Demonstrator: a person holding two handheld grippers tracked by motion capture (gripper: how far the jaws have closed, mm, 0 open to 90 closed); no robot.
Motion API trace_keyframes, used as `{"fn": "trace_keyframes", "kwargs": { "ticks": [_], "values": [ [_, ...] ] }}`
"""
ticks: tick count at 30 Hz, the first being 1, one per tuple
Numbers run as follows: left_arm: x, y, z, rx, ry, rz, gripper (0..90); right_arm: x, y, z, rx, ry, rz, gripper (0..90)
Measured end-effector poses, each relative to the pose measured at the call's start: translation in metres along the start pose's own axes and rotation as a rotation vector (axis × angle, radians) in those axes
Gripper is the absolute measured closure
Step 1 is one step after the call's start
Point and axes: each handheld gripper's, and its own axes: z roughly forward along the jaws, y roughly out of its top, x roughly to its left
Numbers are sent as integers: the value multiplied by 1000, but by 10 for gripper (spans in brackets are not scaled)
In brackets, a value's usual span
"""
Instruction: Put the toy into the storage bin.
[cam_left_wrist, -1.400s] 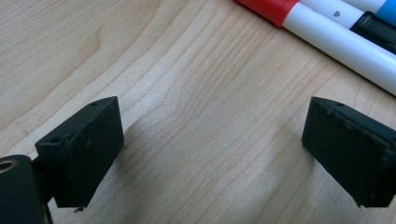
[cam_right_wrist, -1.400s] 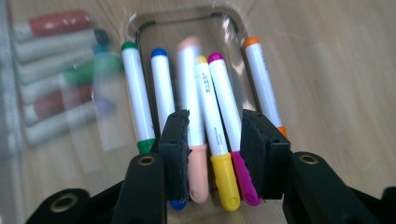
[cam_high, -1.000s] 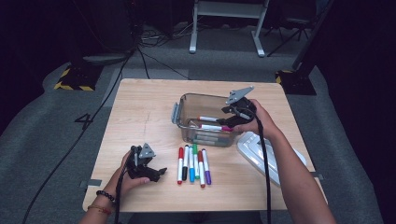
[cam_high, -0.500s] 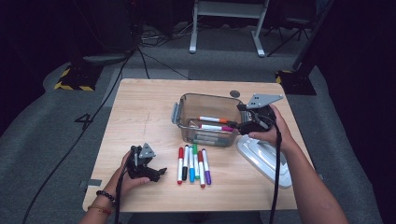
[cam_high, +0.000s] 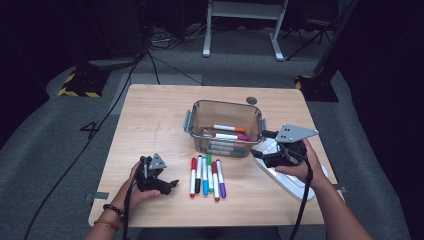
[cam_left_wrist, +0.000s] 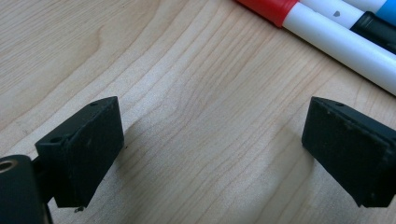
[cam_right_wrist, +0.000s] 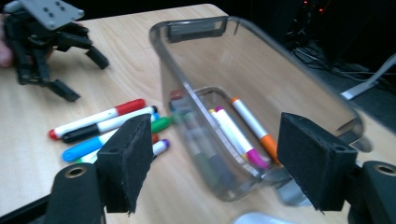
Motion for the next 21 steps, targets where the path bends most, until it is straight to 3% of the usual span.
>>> {"fn": "trace_keyframes", "kwargs": {
  "ticks": [10, 21],
  "values": [
    [0, 0, 0, 0, 0, 0, 60, 30, -39, 9, 15, 36, 19, 274],
    [0, 0, 0, 0, 0, 0, 59, 59, -55, 50, 88, 123, -1, 279]
  ]
}}
